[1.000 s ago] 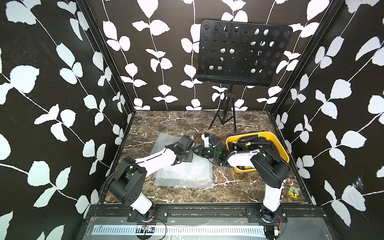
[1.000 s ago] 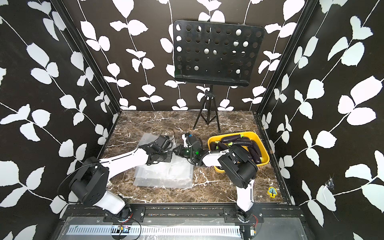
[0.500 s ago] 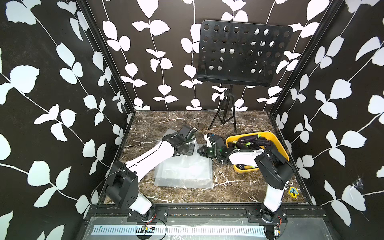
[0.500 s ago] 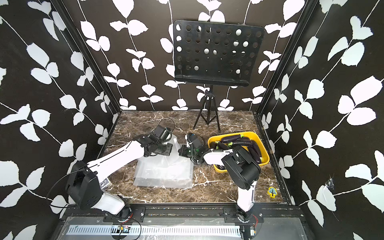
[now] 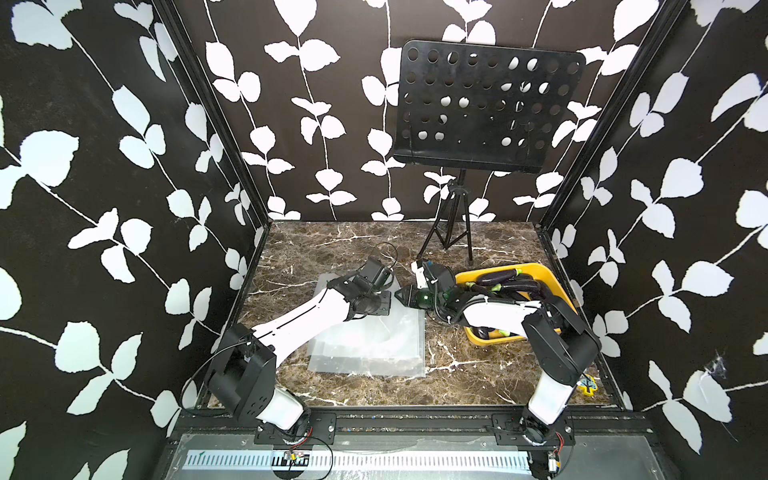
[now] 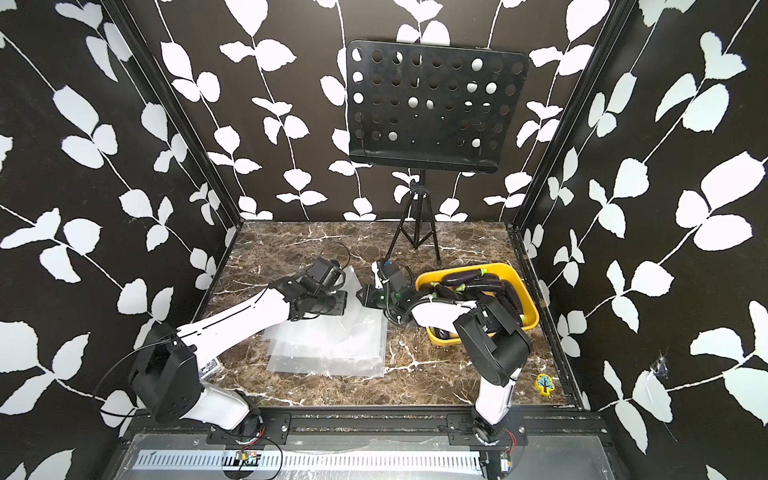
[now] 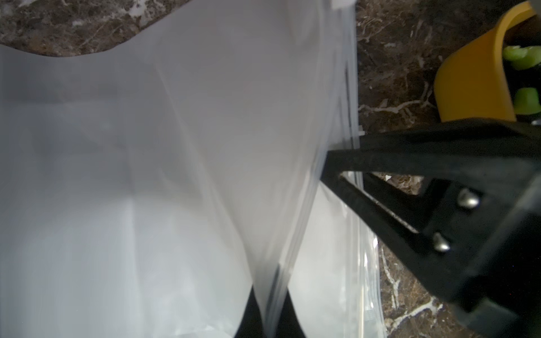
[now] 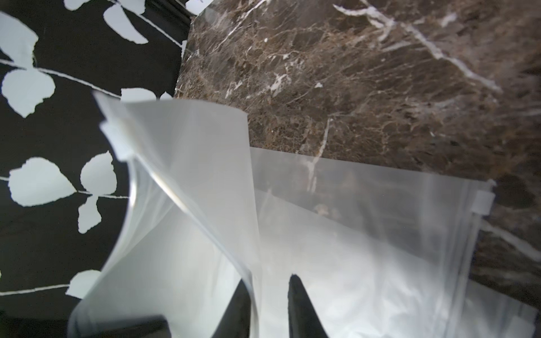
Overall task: Place the eggplant in a zip-top bag and seal the zipper
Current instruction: Open the zipper food storage bag.
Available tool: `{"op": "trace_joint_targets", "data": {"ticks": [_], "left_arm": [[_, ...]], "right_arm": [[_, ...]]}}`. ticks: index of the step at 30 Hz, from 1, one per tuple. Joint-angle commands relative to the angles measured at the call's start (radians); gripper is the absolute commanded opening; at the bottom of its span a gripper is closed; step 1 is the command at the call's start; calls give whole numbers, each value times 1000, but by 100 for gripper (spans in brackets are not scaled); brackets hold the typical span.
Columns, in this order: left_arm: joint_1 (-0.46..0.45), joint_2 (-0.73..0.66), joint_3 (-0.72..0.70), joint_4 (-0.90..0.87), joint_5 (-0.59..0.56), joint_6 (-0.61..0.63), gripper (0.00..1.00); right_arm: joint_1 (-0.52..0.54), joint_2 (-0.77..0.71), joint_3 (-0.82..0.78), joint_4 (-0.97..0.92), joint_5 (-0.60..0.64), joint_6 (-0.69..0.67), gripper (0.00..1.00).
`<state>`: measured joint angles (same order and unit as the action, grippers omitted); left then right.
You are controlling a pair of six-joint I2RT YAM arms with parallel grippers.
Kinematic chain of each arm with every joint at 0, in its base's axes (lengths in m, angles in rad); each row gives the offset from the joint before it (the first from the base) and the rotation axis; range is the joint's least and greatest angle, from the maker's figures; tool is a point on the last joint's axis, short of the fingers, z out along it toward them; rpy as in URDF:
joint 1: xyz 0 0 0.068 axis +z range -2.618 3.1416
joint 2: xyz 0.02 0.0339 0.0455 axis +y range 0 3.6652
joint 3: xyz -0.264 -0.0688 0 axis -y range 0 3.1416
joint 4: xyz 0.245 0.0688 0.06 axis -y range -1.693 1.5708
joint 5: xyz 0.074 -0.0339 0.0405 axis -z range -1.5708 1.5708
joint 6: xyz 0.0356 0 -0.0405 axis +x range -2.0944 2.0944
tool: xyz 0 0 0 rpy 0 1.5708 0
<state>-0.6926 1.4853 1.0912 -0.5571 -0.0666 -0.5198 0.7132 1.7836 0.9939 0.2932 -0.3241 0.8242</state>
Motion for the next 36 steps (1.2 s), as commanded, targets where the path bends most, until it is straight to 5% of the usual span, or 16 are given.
{"op": "trace_joint_targets", "data": {"ticks": [1, 7, 12, 19, 26, 36], "left_arm": [[-2, 9, 16, 23, 4, 0, 0], [-2, 15, 7, 38, -4, 0, 0], [-2, -8, 19, 30, -77, 15, 0], [-48, -38, 66, -84, -231, 64, 0], [-84, -85, 96, -206, -267, 43, 0], [-93, 74, 151, -107, -112, 20, 0]], "right_arm": [[24, -6, 25, -31, -11, -30, 28], [32, 3, 75, -98, -7, -42, 29], [34, 12, 45, -106, 28, -7, 5], [19, 18, 40, -97, 54, -3, 5], [15, 82, 122, -83, 21, -17, 5], [-3, 62, 52, -68, 13, 7, 5]]}}
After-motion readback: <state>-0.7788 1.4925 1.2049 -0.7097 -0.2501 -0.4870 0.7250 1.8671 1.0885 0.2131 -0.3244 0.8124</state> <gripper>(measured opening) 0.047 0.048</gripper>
